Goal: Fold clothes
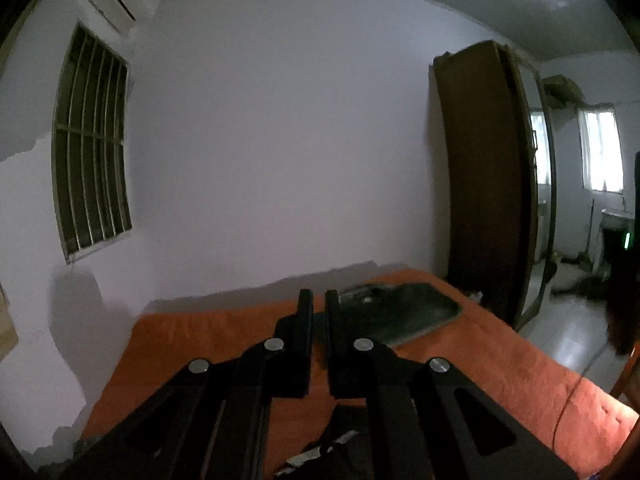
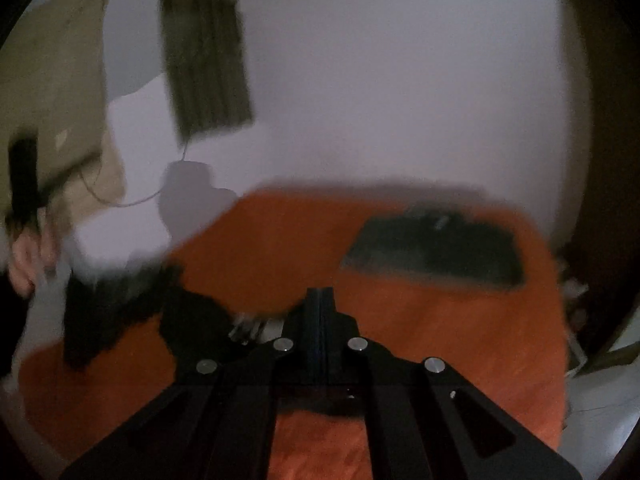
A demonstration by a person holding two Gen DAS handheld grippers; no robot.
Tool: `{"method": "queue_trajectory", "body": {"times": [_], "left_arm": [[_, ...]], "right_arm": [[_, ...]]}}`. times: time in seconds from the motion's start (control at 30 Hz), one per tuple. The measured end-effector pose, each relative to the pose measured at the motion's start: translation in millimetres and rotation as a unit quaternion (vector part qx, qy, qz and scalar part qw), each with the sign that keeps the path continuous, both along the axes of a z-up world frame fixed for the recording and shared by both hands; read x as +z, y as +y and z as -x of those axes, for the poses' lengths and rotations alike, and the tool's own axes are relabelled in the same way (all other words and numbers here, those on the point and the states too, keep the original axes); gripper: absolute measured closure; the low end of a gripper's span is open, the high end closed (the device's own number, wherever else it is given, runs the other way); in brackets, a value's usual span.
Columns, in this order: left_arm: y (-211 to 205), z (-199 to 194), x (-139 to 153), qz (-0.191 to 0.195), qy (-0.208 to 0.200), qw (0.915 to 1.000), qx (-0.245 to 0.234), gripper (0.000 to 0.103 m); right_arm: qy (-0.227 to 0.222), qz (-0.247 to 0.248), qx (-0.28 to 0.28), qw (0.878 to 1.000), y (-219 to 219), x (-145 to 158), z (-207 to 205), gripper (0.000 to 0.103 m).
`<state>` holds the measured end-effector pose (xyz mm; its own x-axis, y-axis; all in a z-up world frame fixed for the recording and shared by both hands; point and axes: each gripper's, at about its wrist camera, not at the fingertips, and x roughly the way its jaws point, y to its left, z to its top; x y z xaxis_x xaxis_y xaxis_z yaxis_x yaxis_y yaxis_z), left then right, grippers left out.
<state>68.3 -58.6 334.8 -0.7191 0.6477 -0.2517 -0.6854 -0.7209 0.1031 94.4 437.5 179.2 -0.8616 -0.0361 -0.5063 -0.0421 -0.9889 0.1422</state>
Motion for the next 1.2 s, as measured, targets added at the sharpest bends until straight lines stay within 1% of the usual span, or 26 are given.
{"method": "queue_trajectory", "body": {"times": [0.07,0.13,0.23,0.27,0.33,0.37,0.4,0.43,0.47,0.5,0.53,0.63,0.67,0.7,0.73,0.8,0.87,0.93,0.97,1.0,1.03,1.07,1.1,1.13,1.17,1.2], "left_arm": [[4.9,4.2,-33.3,0.023,-0.024,0.9994,0.005,0.097],[7.4,13.8,-66.3,0.043,-0.046,0.998,0.01,0.097],[5.9,18.3,-127.1,0.072,-0.103,0.992,0.013,0.096],[5.5,19.7,-147.9,0.082,-0.123,0.9889,0.016,0.096],[5.5,21.2,-191.7,0.101,-0.172,0.9797,0.019,0.094],[7.3,19.5,-208.8,0.109,-0.189,0.9757,0.022,0.091],[8.3,14.8,-228.2,0.123,-0.204,0.971,0.02,0.089],[9.2,9.8,-247.9,0.136,-0.22,0.9657,0.018,0.088],[10.1,4.7,-267.7,0.15,-0.236,0.9599,0.016,0.086],[13.5,-0.8,-280.8,0.163,-0.241,0.9566,0.014,0.084],[17.3,-6.5,-292.7,0.176,-0.244,0.9536,0.011,0.083],[28.4,-16.9,-312.5,0.211,-0.236,0.9487,-0.008,0.071],[32.1,-20.2,-318.8,0.222,-0.232,0.9468,-0.015,0.064],[35.2,-20.1,-317.7,0.226,-0.226,0.9474,-0.016,0.055],[38.1,-19.4,-315.3,0.228,-0.219,0.9484,-0.016,0.051],[45.2,-18.0,-313.9,0.229,-0.21,0.9499,-0.029,0.036],[54.3,-15.9,-318.2,0.237,-0.204,0.9492,-0.038,0.029],[64.4,-13.5,-325.8,0.247,-0.198,0.9479,-0.042,0.028],[68.9,-11.7,-331.9,0.253,-0.201,0.9452,-0.045,0.028],[74.2,-9.4,-340.9,0.262,-0.208,0.9412,-0.049,0.028],[76.6,-9.1,-348.0,0.265,-0.205,0.9405,-0.053,0.028],[78.4,-9.2,-354.7,0.268,-0.201,0.9404,-0.056,0.035],[80.3,-9.4,-361.4,0.271,-0.197,0.9402,-0.06,0.076],[79.3,-8.2,-364.9,0.276,-0.195,0.9396,-0.051,0.1],[68.9,-3.8,-362.5,0.265,-0.206,0.9415,-0.028,0.098],[53.7,-1.1,-354.7,0.236,-0.216,0.9475,-0.013,0.099]], "right_arm": [[-0.05,0.003,0.026,0.998,-11.7,-52.5,15.5,0.103],[-0.109,0.009,0.055,0.992,-25.3,-109.4,33.4,0.103],[-0.168,0.006,0.083,0.982,-35.8,-160.3,51.2,0.103],[-0.177,0.001,0.088,0.98,-35.6,-170.7,54.7,0.103],[-0.194,-0.01,0.099,0.976,-34.0,-190.6,66.5,0.102],[-0.198,-0.015,0.103,0.975,-32.5,-194.8,69.2,0.1],[-0.203,-0.019,0.107,0.973,-31.0,-198.7,71.6,0.092],[-0.207,-0.023,0.111,0.972,-29.5,-202.6,74.0,0.074],[-0.207,-0.024,0.114,0.971,-30.2,-205.8,80.4,0.061],[-0.204,-0.023,0.118,0.972,-32.5,-208.5,82.8,0.04],[-0.2,-0.023,0.122,0.972,-34.8,-211.2,85.0,0.035],[-0.2,-0.018,0.139,0.97,-41.3,-227.3,96.3,0.035],[-0.202,-0.017,0.143,0.969,-43.1,-233.2,100.5,0.035],[-0.203,-0.013,0.141,0.969,-42.9,-236.5,102.6,0.035],[-0.204,-0.008,0.139,0.969,-42.6,-239.6,104.6,0.035],[-0.206,0.001,0.136,0.969,-42.1,-245.9,108.5,0.035],[-0.208,0.01,0.132,0.969,-41.6,-252.2,112.5,0.035],[-0.21,0.019,0.128,0.969,-41.1,-258.5,116.4,0.035],[-0.211,0.024,0.127,0.969,-40.8,-261.6,118.4,0.035],[-0.212,0.028,0.125,0.969,-40.6,-264.8,120.4,0.035],[-0.213,0.033,0.123,0.969,-40.3,-267.9,122.3,0.035],[-0.214,0.037,0.121,0.969,-40.0,-271.1,124.3,0.035],[-0.217,0.046,0.122,0.968,-40.1,-273.4,124.2,0.035],[-0.216,0.061,0.122,0.967,-39.8,-274.5,122.6,0.035],[-0.213,0.067,0.121,0.967,-39.9,-274.2,120.5,0.035],[-0.208,0.063,0.119,0.969,-40.7,-273.1,117.6,0.035]]}}
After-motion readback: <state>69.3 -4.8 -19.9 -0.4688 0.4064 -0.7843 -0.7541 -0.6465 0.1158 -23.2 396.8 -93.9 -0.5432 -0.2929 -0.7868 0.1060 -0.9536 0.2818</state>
